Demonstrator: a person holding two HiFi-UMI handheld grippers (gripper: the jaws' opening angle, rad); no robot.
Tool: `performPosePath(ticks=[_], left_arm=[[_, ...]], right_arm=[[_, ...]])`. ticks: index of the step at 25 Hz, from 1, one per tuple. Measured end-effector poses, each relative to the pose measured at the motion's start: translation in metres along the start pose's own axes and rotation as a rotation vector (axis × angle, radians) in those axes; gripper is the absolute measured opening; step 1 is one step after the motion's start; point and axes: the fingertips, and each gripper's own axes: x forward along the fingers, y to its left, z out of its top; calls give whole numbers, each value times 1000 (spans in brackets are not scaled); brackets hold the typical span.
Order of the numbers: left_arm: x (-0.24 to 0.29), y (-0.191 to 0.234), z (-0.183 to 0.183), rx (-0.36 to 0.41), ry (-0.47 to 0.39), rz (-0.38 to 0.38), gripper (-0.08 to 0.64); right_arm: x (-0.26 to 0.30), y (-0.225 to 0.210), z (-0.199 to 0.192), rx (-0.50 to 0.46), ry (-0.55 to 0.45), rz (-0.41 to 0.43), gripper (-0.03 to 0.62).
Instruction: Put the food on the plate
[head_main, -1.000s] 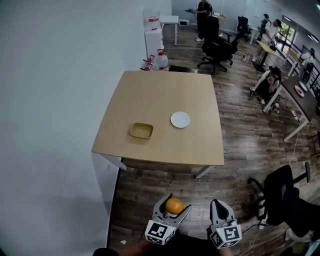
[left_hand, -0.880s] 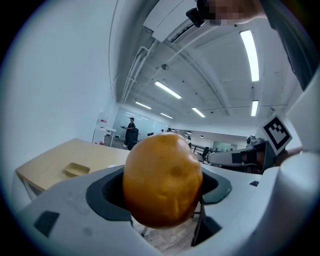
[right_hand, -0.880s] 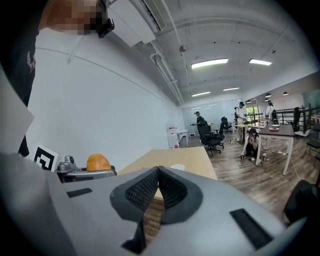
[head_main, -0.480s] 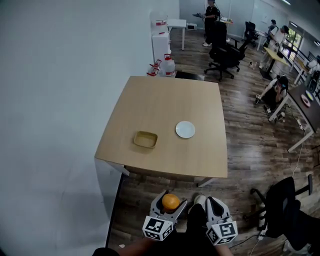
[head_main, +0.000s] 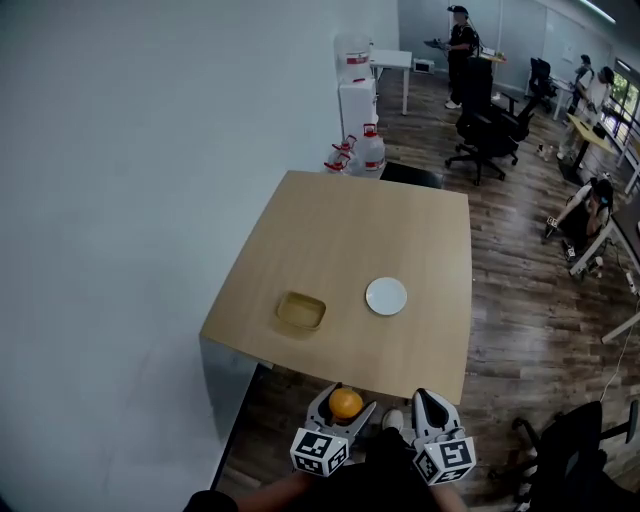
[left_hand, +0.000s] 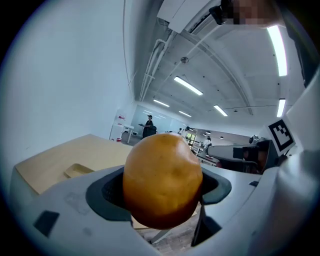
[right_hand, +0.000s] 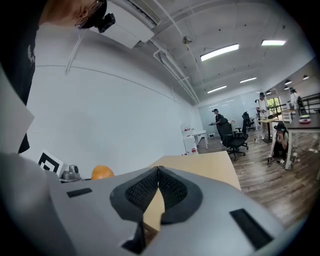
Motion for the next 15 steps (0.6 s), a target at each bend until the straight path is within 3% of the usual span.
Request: performPosePath(ticks=[6,15], left_arm=[[71,10,0,-7,48,47,333],[183,39,-6,-105,110,78,333]], right_arm=[[33,-73,21,2,-2,-17,60],[89,-107,53,-52,6,95,60]])
